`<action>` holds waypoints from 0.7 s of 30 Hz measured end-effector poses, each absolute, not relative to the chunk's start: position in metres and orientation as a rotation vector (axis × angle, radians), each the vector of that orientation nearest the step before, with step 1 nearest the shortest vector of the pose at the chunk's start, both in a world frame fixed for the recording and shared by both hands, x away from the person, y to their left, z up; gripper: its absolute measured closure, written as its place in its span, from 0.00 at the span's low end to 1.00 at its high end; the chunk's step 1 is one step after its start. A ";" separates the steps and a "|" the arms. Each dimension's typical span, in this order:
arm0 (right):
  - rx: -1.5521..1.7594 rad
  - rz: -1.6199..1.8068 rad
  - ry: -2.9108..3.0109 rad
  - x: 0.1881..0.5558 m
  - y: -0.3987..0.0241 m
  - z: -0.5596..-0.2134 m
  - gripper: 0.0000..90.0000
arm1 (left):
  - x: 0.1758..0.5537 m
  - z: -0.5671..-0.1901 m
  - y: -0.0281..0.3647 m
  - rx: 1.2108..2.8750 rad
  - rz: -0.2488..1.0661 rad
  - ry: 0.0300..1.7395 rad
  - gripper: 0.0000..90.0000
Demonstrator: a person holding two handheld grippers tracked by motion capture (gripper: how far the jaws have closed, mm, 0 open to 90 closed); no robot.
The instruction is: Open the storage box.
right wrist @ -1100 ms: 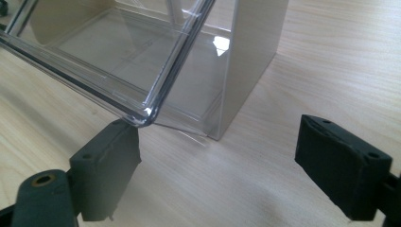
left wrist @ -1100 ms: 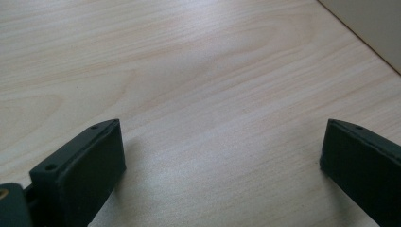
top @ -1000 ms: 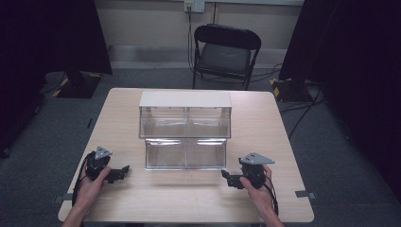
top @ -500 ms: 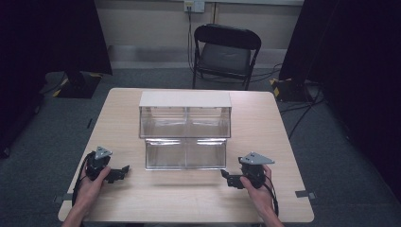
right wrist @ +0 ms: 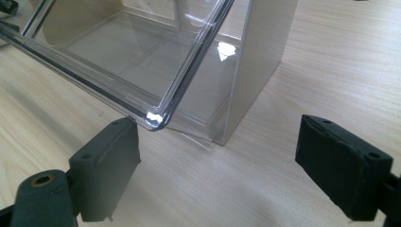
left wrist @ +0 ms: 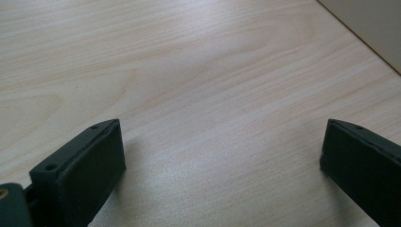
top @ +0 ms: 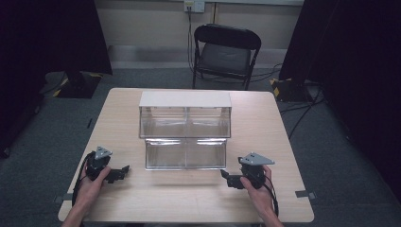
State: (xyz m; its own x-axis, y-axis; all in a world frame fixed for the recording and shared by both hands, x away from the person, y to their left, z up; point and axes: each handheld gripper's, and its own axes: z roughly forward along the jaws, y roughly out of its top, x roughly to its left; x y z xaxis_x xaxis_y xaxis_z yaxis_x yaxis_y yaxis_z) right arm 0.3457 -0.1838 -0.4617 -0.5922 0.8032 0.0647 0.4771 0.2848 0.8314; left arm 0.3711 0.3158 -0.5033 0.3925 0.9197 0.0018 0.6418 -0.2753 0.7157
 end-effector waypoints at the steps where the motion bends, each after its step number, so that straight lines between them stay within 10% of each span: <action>1: 1.153 1.219 2.191 0.345 -0.184 -0.462 0.16 | 0.371 -0.503 0.316 2.017 0.564 1.333 0.00; 21: 1.153 1.244 2.193 0.343 -0.186 -0.459 0.16 | 0.371 -0.503 0.316 2.017 0.565 1.332 0.00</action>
